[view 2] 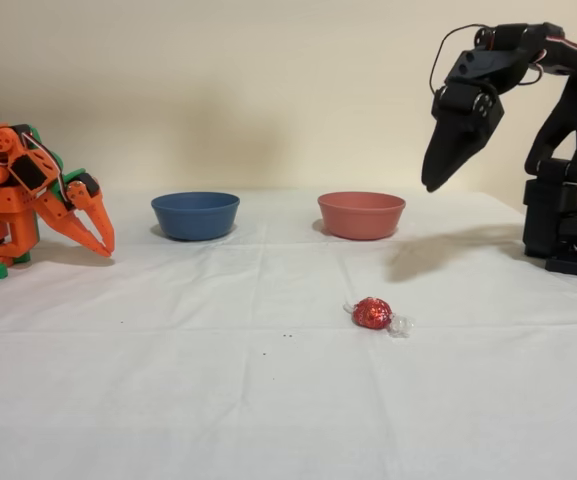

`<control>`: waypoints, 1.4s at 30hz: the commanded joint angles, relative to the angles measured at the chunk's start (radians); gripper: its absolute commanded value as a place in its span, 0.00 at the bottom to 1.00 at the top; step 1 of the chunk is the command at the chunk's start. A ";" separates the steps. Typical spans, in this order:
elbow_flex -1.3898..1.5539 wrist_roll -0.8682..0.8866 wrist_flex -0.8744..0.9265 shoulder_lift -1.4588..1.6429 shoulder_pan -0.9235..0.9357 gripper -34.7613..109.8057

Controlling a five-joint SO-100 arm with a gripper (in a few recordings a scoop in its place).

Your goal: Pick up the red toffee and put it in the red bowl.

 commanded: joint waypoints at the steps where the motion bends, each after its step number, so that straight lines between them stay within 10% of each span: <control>1: -0.061 -0.005 -0.075 -0.054 -0.040 0.31; 42: -0.067 -0.037 -0.488 -0.594 -0.049 0.44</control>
